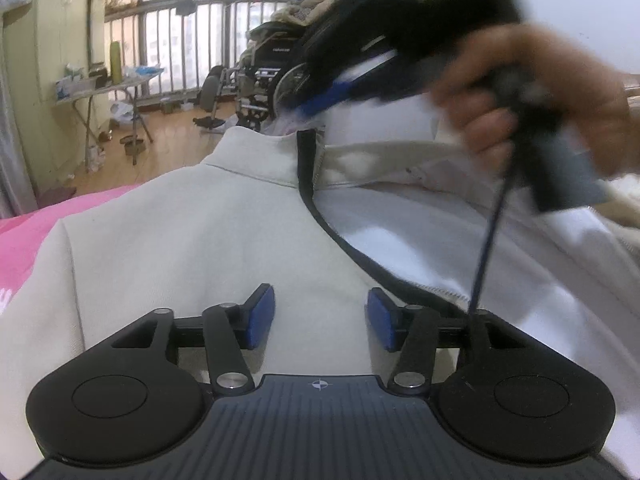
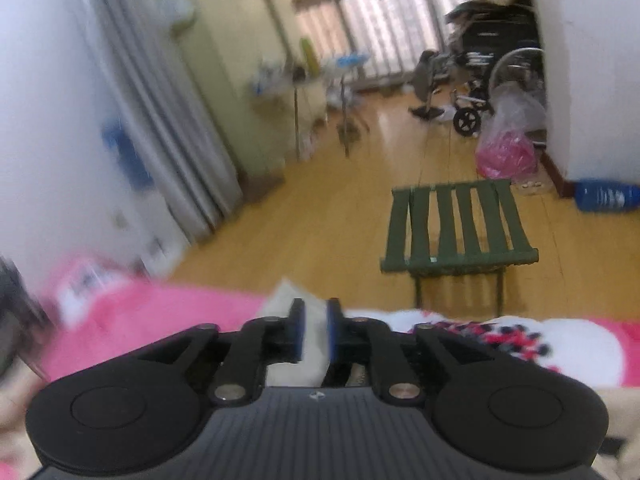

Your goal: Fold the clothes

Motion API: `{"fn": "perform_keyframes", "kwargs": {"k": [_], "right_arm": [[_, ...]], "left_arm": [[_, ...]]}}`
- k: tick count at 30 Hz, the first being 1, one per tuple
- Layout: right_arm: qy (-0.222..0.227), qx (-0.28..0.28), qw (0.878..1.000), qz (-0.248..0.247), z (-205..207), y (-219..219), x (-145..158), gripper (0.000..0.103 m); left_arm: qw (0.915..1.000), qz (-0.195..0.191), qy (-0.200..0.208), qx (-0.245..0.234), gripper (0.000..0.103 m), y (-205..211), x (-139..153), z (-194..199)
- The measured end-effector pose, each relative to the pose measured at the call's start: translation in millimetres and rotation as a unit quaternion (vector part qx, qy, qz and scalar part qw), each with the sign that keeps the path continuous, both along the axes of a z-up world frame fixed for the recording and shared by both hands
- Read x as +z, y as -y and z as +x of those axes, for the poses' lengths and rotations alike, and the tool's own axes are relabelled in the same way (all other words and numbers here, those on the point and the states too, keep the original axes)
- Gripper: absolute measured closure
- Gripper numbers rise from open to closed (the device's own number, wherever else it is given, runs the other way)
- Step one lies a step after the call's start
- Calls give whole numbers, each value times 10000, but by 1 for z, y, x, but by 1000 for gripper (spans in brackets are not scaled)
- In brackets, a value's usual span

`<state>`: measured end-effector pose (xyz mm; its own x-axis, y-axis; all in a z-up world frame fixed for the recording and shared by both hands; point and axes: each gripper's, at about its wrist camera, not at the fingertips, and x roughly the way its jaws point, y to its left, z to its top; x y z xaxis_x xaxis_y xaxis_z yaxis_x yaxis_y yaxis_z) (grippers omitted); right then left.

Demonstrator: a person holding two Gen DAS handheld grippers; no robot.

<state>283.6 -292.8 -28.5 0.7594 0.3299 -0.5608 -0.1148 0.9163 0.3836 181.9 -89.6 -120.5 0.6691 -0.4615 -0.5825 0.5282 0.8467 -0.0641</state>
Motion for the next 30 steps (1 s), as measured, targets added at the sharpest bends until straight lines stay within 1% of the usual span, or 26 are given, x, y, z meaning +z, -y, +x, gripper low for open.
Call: {"fn": "perform_keyframes", "kwargs": {"k": [1,5,8,11,13,15,17,18,21,22,24,27,29,30], "right_arm": [[-3,-82,9999,139,-12,12,10,84],[-74,-400,9972,630,-60,61,51,84],[-267,-590,9937,918,-105,85,84,84],[-389,-660,9913,1067,-158,86,114,84],[-423,-662,9898,1188,-190,80,131,84],[-455,-539,9893,1275,-216,66,142,84],[-530,-417,9912,1141,-233,47,155,84],[-569,-342,9923,1050,-238,38,162,84],[-651,-112,9948,780,-254,11,182,83],[-649,-31,9955,693,-260,2,188,79],[-585,-26,9978,298,-274,-14,193,74],[-679,-100,9974,-211,-291,-29,185,74],[-810,-155,9955,-468,-301,-33,179,74],[-864,-175,9945,-562,-305,-34,176,74]], "left_arm": [[10000,-33,18,22,46,-1,6,-2],[9995,136,248,164,46,-6,42,-16],[9980,215,424,424,46,-19,85,-34],[9957,273,539,707,45,-38,138,-63],[9937,510,592,804,44,-47,173,-82],[9906,795,675,889,44,-53,207,-101],[9863,1127,780,923,41,-54,235,-117],[9850,1225,778,933,39,-54,246,-125],[9866,1170,597,966,36,-51,272,-150],[9871,1124,560,993,36,-52,274,-157],[9859,1117,511,1134,36,-49,275,-169],[9832,1181,458,1315,36,-43,270,-185],[9792,1327,526,1441,36,-40,269,-195],[9758,1417,601,1553,36,-39,268,-198]]}}
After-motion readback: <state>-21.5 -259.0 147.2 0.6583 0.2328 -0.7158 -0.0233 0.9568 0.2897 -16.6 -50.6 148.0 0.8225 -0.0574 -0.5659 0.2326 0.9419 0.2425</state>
